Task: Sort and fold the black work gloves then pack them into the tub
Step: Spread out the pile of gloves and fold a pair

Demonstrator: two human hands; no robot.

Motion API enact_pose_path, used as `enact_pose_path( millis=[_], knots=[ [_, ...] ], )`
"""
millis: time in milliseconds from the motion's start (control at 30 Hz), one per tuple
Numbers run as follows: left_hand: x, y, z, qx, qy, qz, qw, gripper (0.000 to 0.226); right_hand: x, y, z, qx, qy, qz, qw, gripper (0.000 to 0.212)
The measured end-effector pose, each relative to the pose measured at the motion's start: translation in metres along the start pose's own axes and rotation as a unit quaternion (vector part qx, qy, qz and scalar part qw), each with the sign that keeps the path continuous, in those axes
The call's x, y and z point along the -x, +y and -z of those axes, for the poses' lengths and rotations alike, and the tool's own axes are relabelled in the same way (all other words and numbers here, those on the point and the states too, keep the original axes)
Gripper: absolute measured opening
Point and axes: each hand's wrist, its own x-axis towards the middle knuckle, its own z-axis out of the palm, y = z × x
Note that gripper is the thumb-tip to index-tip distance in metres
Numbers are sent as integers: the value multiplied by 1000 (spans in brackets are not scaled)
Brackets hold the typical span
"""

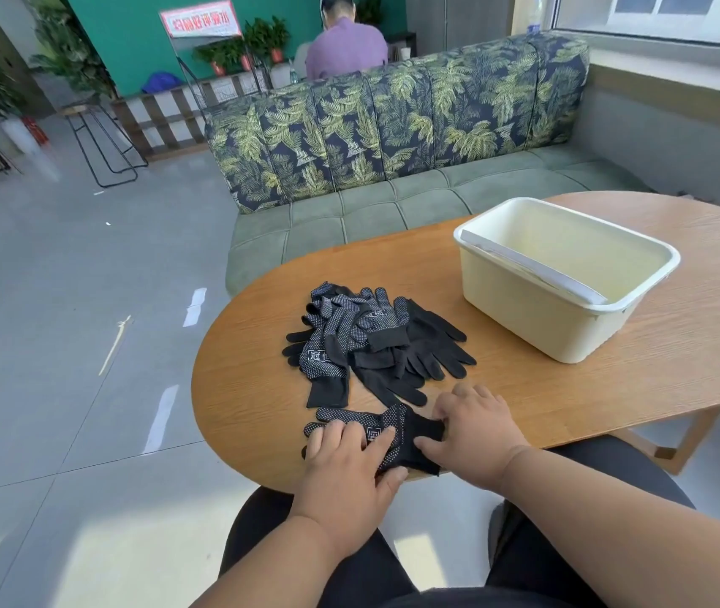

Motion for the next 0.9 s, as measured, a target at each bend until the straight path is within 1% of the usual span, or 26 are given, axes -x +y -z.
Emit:
enact_pose_path(
  millis=[100,133,200,267,367,433,500,567,600,633,700,733,800,833,867,900],
  knots=[
    [1,2,2,2,-4,-2,1000,55,1,-7,3,-32,-21,5,999,36],
    [1,3,3,4,-5,1,1000,56,2,-9,4,-70,-30,6,997,31],
    [1,4,4,6,-1,4,1000,56,4,-14,7,-188,-60,-17,980,23],
    [1,7,8,10,-7,14,1000,55,5,-19,9,-313,-82,-47,945,21],
    [0,10,13,23,-30,35,999,52,4,-24,14,-477,-103,-69,870,24],
    [-1,11,15,41,-33,51,997,43,6,-26,19,-522,-113,-67,843,28],
    [-1,13,18,69,-34,69,995,31,8,-28,23,-567,-121,-49,813,27],
    [-1,15,21,107,-43,90,989,28,9,-29,28,-612,-126,-40,780,28],
    [-1,15,25,134,-54,97,985,28,9,-29,30,-622,-121,-38,773,36],
    [0,16,29,163,-61,104,979,28,9,-29,32,-625,-108,-38,772,44],
    [2,14,36,239,-76,133,959,24,9,-27,32,-615,-76,-28,784,48],
    [4,13,36,292,-82,158,940,25,9,-25,30,-605,-69,-22,793,48],
    [5,11,35,399,-84,228,884,27,10,-24,25,-578,-78,-7,813,45],
    [5,9,33,430,-84,261,860,31,10,-24,21,-557,-95,-4,825,42],
    [3,8,33,444,-83,287,845,35,10,-23,17,-531,-111,-4,840,37],
    [1,5,31,448,-80,306,836,38,9,-24,13,-506,-119,-5,854,33]
  ],
)
